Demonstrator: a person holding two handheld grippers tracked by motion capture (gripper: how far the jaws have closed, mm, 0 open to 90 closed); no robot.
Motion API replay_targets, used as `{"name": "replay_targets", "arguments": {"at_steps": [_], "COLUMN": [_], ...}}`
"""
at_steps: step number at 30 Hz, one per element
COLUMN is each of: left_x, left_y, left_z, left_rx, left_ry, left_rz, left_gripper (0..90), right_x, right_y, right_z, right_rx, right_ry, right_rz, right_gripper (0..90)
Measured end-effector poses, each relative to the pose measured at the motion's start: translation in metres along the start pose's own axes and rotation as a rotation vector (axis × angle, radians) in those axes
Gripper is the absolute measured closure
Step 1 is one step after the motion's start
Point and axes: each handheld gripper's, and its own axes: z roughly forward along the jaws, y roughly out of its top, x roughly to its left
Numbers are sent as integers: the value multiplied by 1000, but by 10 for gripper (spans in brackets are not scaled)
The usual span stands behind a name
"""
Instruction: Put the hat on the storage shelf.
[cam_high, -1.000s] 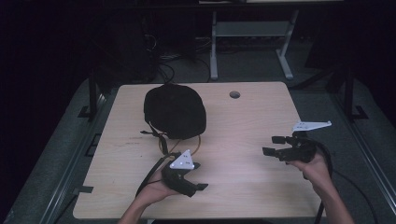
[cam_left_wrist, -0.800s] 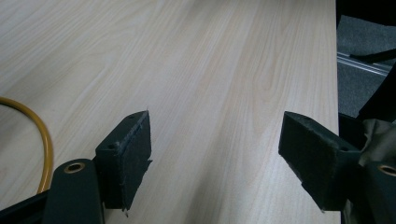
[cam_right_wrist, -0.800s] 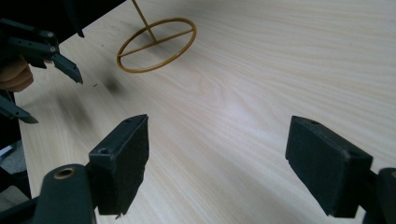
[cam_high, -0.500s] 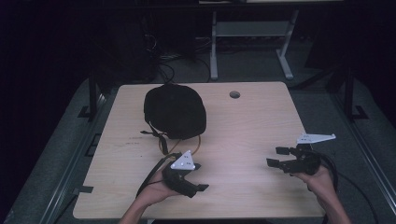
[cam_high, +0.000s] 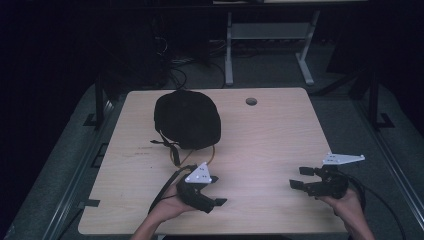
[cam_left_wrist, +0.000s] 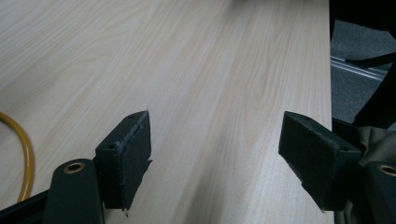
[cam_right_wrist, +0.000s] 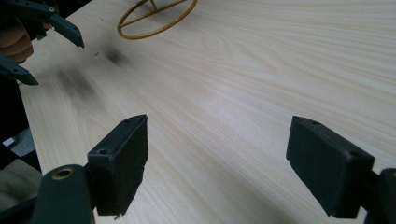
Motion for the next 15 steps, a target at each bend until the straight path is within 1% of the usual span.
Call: {"name": "replay_targets", "arguments": {"at_steps": [1, 2, 3, 4, 5, 6, 7, 8, 9, 10, 11, 12, 13, 15], "left_x": [0, 0, 0, 0, -1, -1, -3, -5, -5, -6, -8, -8, -10, -10], "left_y": [0, 1, 1, 2, 4, 4, 6, 7, 7, 8, 11, 11, 13, 14], "left_z": [0, -1, -1, -1, -2, -2, -4, -4, -4, -5, -6, -6, -6, -6], "left_rx": [-3, -11, -11, -19, -38, -38, -58, -64, -64, -68, -86, -86, -94, -93], "left_ry": [0, -5, -5, -9, -17, -17, -34, -37, -37, -42, -63, -63, -72, -74], "left_rz": [-5, -19, -19, -26, -42, -42, -49, -43, -43, -41, -58, -58, -62, -57], "left_gripper": [251, 250, 250, 250, 249, 245, 245, 245, 245, 245, 245, 245, 245, 245], "right_x": [2, 3, 3, 4, 7, 7, 10, 11, 12, 12, 14, 14, 18, 19], "right_y": [-2, -4, -4, -5, -9, -9, -13, -15, -18, -18, -25, -25, -30, -32], "right_z": [-1, -1, -1, -2, -2, -2, -2, -2, -2, -2, -3, -3, -3, -2], "right_rx": [2, 3, 3, 8, 7, 7, 4, -7, -30, -30, -64, -64, -60, -51], "right_ry": [-1, -4, -4, -8, -12, -12, -15, -17, -18, -18, -21, -21, -41, -46], "right_rz": [1, 0, 0, -1, -11, -11, -12, -11, -6, -6, 18, 18, 15, 9], "right_gripper": [203, 203, 203, 201, 198, 198, 196, 192, 191, 191, 191, 191, 188, 186]}}
